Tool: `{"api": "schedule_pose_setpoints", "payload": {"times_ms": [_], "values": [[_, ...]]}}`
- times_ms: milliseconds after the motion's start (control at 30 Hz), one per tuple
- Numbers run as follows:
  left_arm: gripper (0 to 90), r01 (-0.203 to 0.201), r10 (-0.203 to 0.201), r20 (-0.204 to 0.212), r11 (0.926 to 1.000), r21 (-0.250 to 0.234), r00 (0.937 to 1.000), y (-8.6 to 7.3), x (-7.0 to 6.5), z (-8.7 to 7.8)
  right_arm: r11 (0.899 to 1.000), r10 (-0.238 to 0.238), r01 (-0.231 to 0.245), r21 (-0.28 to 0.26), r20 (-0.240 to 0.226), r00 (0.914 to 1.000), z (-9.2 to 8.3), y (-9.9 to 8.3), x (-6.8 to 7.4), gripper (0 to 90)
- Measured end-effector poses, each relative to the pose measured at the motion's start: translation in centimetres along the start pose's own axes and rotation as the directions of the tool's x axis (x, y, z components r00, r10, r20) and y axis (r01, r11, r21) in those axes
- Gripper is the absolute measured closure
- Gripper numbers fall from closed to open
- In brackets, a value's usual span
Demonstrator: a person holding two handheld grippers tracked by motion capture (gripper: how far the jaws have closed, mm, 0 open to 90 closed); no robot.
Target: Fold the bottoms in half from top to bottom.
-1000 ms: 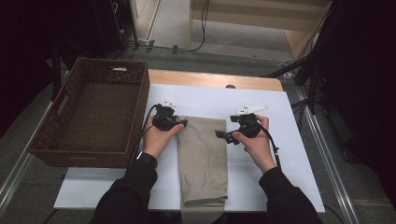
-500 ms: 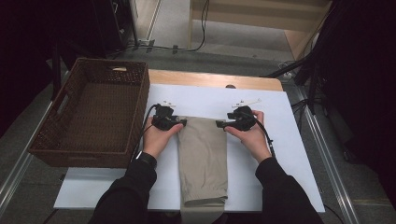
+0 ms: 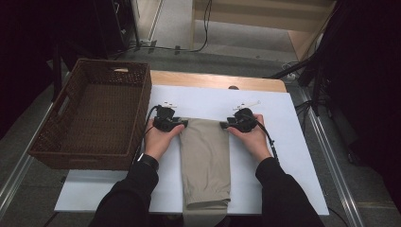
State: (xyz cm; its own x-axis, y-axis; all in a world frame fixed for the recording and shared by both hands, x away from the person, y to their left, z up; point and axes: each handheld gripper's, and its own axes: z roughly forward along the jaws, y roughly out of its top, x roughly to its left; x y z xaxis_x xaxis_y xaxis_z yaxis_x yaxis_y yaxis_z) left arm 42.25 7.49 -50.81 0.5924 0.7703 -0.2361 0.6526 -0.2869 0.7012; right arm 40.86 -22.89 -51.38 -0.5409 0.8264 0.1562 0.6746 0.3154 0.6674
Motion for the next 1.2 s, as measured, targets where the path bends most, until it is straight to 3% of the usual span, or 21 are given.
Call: {"api": "schedule_pose_setpoints", "payload": {"times_ms": [200, 367, 500, 700, 1200], "values": [[73.8, -0.009, 0.009, 0.017, 0.9997, 0.021, 0.9998, -0.1, -0.1, 0.0, 1.000, 0.010, -0.010, 0.005, -0.057, 0.9983, 0.0, -0.2, 0.1, 76.6], [81.8, -0.027, 0.027, 0.018, 0.9993, 0.027, 0.9995, -0.1, -0.2, -0.1, 1.000, 0.015, -0.015, -0.005, -0.066, 0.9977, -0.1, -0.4, 0.3, 81.9], [84.1, -0.053, 0.053, -0.008, 0.9983, 0.024, 0.9985, 0.1, -0.5, -0.2, 1.000, -0.018, 0.018, -0.004, -0.048, 0.9987, -0.2, -0.3, 0.5, 84.2], [84.7, -0.063, 0.063, -0.030, 0.9980, 0.003, 0.9976, 1.2, -0.4, -0.7, 1.000, -0.011, 0.010, -0.027, -0.042, 0.9990, -0.8, 0.3, 0.3, 85.1], [84.8, -0.070, 0.066, -0.054, 0.9944, -0.080, 0.9964, 6.5, -0.3, -2.5, 0.992, -0.076, 0.080, -0.093, 0.040, 0.9963, -3.7, 5.4, 0.0, 85.0]]}}
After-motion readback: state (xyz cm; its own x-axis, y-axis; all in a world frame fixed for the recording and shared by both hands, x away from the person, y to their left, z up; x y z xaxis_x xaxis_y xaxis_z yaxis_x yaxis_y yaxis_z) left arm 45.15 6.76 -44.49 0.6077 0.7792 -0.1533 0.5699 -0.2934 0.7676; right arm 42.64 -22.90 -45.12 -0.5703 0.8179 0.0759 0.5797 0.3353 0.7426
